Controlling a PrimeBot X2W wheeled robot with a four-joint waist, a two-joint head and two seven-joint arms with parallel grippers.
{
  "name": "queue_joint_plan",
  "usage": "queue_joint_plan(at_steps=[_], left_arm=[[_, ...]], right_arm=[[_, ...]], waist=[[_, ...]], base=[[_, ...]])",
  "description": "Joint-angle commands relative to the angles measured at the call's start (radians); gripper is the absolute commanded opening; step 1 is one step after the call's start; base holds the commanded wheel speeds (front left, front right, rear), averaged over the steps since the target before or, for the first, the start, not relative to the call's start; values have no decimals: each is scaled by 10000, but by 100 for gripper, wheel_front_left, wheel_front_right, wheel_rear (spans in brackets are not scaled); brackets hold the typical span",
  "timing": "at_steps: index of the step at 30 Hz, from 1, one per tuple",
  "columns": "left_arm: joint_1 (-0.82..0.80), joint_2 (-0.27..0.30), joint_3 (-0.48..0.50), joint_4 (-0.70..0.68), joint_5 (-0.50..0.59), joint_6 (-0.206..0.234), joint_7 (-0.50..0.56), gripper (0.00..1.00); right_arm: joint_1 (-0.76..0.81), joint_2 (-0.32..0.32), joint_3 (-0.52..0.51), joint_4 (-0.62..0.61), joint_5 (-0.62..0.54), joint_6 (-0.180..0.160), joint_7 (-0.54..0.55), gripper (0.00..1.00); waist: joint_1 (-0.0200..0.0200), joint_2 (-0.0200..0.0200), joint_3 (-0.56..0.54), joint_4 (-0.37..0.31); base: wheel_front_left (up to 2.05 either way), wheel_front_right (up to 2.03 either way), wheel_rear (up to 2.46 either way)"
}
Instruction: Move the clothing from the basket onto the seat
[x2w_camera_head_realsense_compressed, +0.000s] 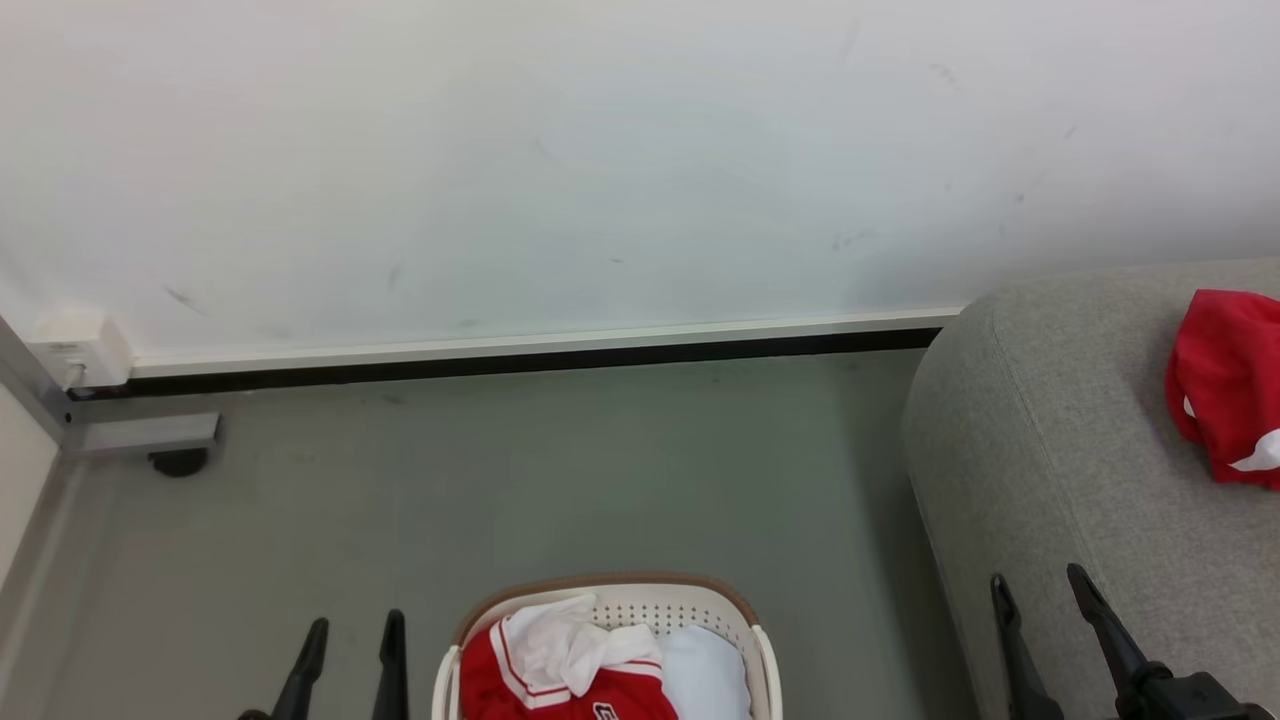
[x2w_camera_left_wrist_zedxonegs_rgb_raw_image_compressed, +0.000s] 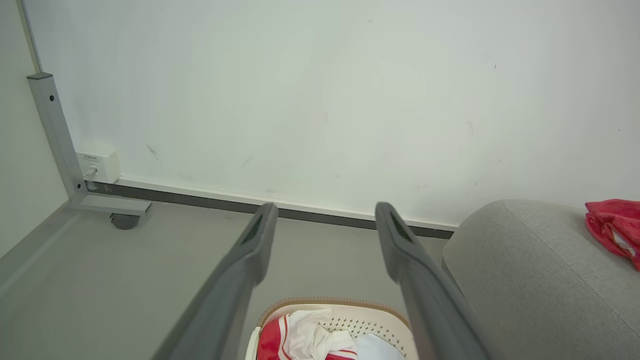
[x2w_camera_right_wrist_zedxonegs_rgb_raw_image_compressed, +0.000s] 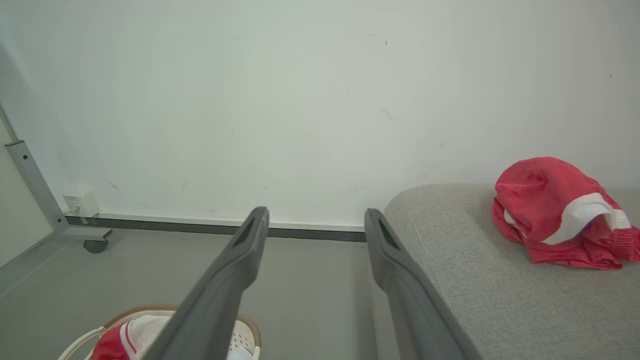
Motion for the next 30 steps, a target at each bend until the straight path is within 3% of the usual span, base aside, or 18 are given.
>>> queue_joint_plan(at_steps=[1,9,15,21,30], left_arm=[[84,24,-4,-2,-37,-10,-5,100],[-328,24,-240,185,76,-106,-5,100],[-1642,211,-978,1795,982,-180,81,100],[-3534,518,-1812,3850,1995,-52,1659,100],[-5499,1437,-2749,6483,3339,-33,4129,100]], right_arm=[[-37,-26,-25,31,56,-22,5,100],[-345,-24,39,-71,131,-22,5,100],[-922,-22,88,-269,215,-22,7,100],[-1738,-17,172,-431,593,-22,5,100],[-2602,-23,422,-701,1430,-22,5,100]], waist=[[2,-1,45,-39],[2,-1,584,-371],[2,-1,1816,-703],[2,-1,3298,-1255],[2,-1,5123,-2327]], base=[[0,0,0],[0,0,0],[0,0,0],[0,0,0],[0,0,0]])
